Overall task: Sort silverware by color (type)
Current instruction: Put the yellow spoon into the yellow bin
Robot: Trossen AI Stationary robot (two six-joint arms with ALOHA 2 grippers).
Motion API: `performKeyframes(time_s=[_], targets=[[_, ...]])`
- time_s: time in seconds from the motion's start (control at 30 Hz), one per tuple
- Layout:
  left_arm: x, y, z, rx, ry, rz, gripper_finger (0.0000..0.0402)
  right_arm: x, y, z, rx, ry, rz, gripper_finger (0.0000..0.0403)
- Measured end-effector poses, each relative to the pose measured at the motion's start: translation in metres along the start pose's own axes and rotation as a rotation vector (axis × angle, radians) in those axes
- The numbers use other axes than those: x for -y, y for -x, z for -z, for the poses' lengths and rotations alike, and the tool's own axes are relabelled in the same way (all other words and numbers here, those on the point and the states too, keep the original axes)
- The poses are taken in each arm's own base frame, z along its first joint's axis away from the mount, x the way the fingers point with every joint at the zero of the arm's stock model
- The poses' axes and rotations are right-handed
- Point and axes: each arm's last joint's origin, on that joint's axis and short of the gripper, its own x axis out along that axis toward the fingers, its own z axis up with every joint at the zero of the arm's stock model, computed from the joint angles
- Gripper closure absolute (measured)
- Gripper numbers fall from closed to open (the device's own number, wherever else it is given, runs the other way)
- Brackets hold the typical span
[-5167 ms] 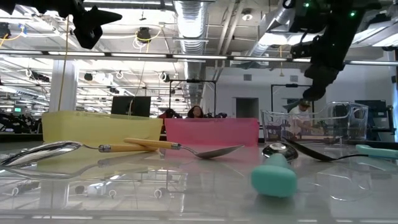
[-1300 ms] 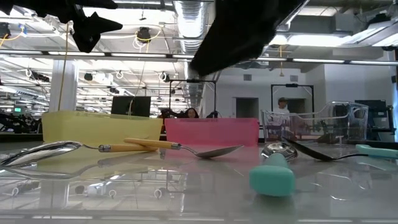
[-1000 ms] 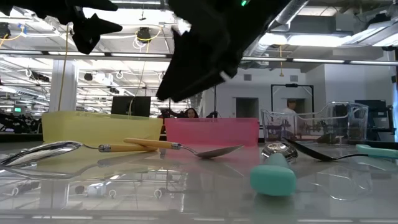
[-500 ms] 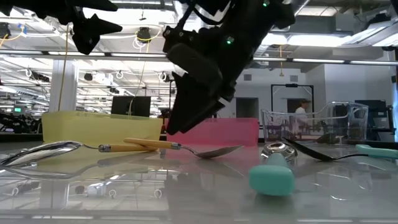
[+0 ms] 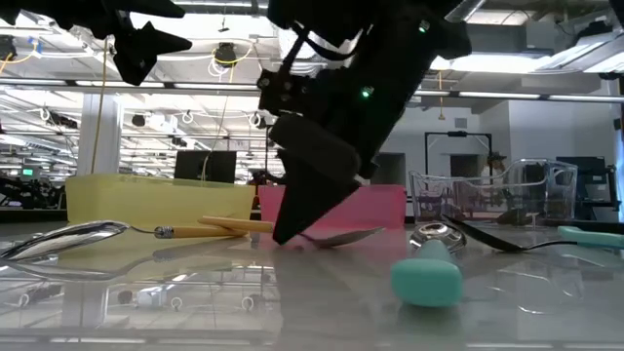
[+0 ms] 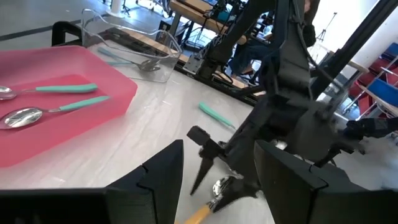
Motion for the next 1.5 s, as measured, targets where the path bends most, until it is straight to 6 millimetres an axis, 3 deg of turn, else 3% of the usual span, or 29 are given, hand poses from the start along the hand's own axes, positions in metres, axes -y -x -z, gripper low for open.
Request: performKeyframes(time_s=[0.2, 0.67, 1.1, 1.5], targets=[[0.000, 0.000, 0.000, -0.002, 0.004, 0.004, 0.0221, 0.001, 0.002, -0.002, 0.005, -0.013, -0.001, 0.0157], [0.000, 0.000, 0.000, -0.002, 0.008, 0.004, 0.0221, 0.009, 0.000, 0.002, -0.063, -0.021, 0.025, 0.0211], [0.000, 0.000, 0.000, -0.002, 0.017, 0.005, 0.0221, 0.011, -0.016, 0.008, -0.111, -0.044, -0.010, 0.0335], [0.000, 0.000, 0.000, -0.005, 0.022, 0.011, 0.0221, 0.006, -0.011, 0.000, -0.059, -0.048, 0.057, 0.0336]])
